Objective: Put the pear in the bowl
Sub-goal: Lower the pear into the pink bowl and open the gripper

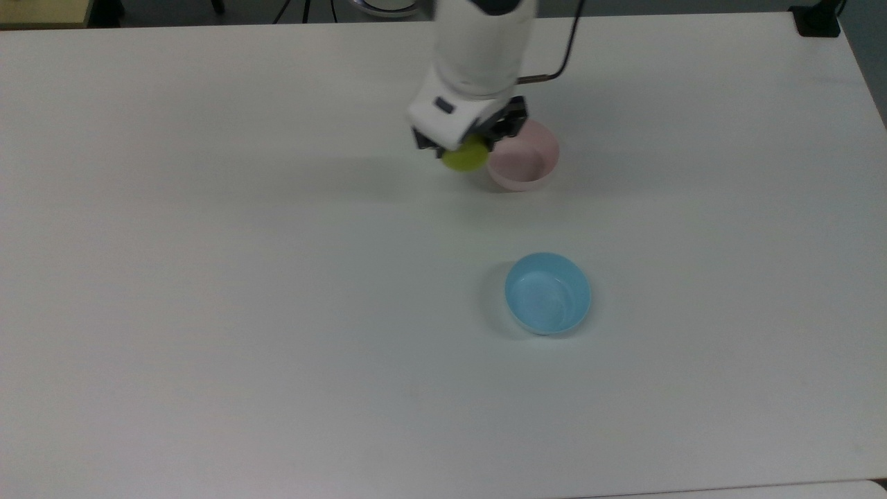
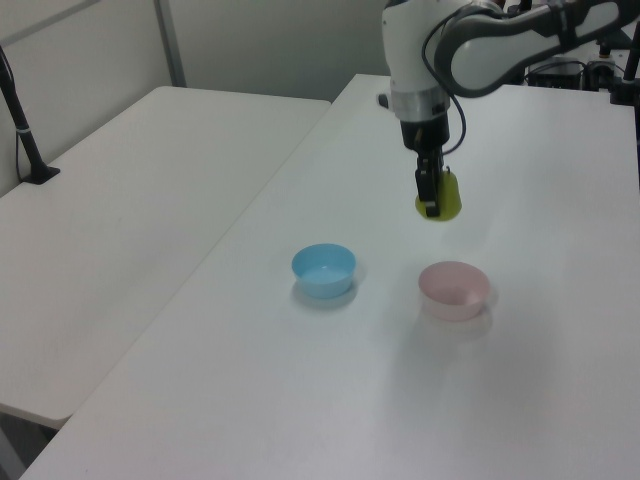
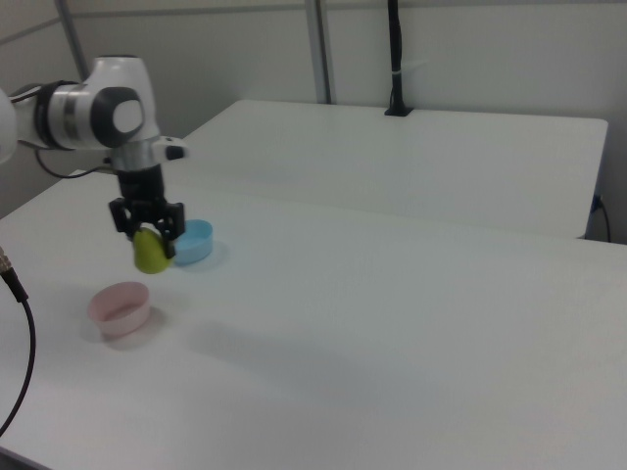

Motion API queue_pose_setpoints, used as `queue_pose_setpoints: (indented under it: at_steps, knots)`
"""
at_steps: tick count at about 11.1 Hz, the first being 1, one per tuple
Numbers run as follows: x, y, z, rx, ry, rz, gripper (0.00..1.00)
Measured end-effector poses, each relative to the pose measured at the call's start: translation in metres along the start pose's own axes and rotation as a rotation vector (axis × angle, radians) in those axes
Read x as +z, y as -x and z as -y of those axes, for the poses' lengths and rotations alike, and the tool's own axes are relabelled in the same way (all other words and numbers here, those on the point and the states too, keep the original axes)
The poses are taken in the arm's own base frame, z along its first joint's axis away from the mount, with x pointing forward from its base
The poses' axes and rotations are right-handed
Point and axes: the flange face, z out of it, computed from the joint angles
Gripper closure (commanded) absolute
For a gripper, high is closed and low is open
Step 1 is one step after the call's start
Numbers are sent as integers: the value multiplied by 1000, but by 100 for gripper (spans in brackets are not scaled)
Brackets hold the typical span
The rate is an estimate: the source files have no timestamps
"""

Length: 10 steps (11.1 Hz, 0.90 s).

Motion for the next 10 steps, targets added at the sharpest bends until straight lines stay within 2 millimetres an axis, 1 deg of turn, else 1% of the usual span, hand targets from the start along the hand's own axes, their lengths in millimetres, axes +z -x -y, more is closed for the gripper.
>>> queue_pose_setpoints:
  at_steps: [2,3,4,5,6,8,9,10]
  knots:
    - [6,5,52,-30,14,8,82]
    - [9,8,70,-44,20,13,82]
    - [15,10,81,-59,25,24,82]
    - [29,10,89,-73,32,48,79]
    - [42,9,93,-74,37,71,70]
    - [66,5,94,-69,44,110,36]
    - [76,2,93,-68,48,125,0]
    - [82,1,93,-67,50,136,0]
